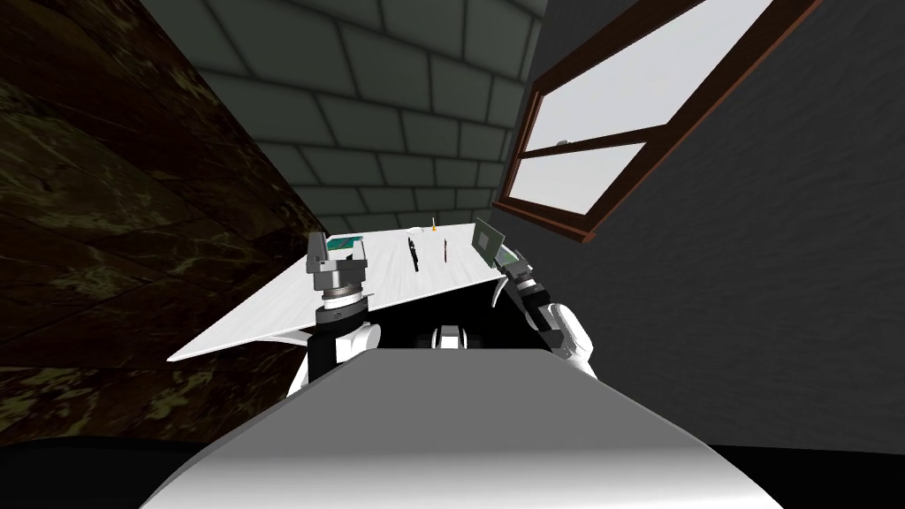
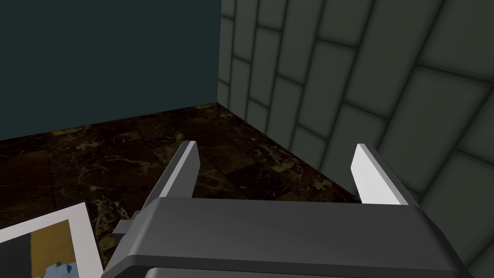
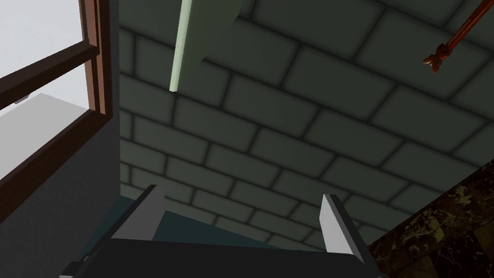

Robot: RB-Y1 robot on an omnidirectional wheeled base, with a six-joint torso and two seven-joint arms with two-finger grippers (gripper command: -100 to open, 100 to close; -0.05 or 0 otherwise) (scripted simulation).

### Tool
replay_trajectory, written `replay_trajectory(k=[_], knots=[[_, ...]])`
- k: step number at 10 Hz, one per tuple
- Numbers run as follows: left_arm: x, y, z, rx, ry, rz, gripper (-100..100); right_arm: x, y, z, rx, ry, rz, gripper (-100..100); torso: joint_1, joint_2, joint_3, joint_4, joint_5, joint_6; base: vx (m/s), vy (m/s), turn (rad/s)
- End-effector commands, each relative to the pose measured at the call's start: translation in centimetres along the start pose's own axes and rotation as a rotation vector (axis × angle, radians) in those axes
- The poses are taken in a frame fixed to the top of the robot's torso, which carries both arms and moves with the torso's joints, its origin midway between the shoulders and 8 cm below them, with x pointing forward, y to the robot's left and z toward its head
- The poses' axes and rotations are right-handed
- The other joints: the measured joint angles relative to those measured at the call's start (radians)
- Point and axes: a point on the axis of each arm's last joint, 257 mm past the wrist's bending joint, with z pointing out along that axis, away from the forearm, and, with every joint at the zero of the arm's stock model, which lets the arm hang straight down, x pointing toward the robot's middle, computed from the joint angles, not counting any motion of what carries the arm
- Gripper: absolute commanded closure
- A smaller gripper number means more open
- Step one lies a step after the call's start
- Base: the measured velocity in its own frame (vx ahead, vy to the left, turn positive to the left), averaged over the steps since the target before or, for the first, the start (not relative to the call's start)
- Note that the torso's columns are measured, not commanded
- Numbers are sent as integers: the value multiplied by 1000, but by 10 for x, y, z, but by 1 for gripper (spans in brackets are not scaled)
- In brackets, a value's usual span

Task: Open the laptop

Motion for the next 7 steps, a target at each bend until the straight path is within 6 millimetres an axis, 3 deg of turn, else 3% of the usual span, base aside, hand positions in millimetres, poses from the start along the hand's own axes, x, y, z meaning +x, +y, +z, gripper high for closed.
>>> replay_trajectory(k=[1, 4, 7], knots=[[0, 0, 0, 0, 0, 0, 0, 14, -7, 4, -1, 40, -131, -100, 0, 0, 0, 0, 0, 0, 1, 15, 21], [0, 0, 0, 0, 0, 0, 0, 27, -15, 7, -3, 77, -254, -100, 0, 0, 0, 0, 0, 0, 0, 13, 21], [0, 0, 0, 0, 0, 0, 0, 47, -34, 13, 3, 136, -434, -100, 0, 0, 0, 0, 0, 0, 1, 26, 31]])
